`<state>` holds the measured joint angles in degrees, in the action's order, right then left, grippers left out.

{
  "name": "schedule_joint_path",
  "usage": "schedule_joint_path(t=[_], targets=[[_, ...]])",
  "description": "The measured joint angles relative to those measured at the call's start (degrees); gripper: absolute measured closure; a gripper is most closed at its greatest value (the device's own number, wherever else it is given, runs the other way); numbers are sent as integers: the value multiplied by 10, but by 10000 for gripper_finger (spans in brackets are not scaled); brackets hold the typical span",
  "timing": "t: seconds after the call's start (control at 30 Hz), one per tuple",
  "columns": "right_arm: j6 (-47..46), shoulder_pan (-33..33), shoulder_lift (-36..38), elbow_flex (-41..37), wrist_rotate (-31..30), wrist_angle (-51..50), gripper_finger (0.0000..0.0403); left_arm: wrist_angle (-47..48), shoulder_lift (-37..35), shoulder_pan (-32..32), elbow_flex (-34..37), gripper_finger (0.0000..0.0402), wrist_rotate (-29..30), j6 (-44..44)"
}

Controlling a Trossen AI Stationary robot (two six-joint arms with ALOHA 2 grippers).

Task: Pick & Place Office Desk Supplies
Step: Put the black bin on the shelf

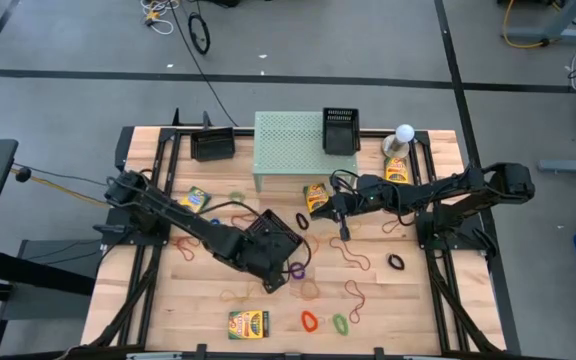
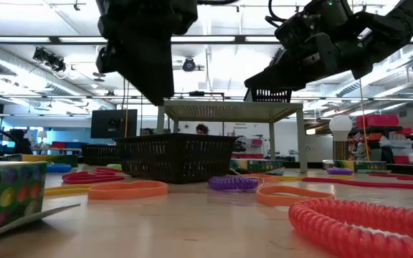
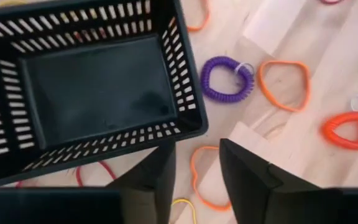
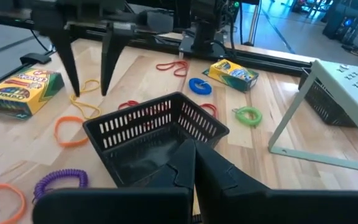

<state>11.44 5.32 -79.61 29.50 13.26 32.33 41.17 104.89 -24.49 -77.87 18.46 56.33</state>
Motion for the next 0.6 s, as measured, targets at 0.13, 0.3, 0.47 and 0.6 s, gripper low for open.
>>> schedule_joint_path(t=[0.13, 0.3, 0.47, 0.6], targets=[[0, 0, 0, 0, 0, 0, 396, 12, 20, -2, -20, 228, 13, 18], [0, 0, 0, 0, 0, -15, 396, 10, 33, 11, -31, 205, 48, 45], [-1, 1, 5, 0, -2, -39, 396, 9, 42, 24, -31, 203, 75, 60], [-2, 1, 6, 0, -2, -41, 396, -5, 59, 34, -31, 207, 77, 66]])
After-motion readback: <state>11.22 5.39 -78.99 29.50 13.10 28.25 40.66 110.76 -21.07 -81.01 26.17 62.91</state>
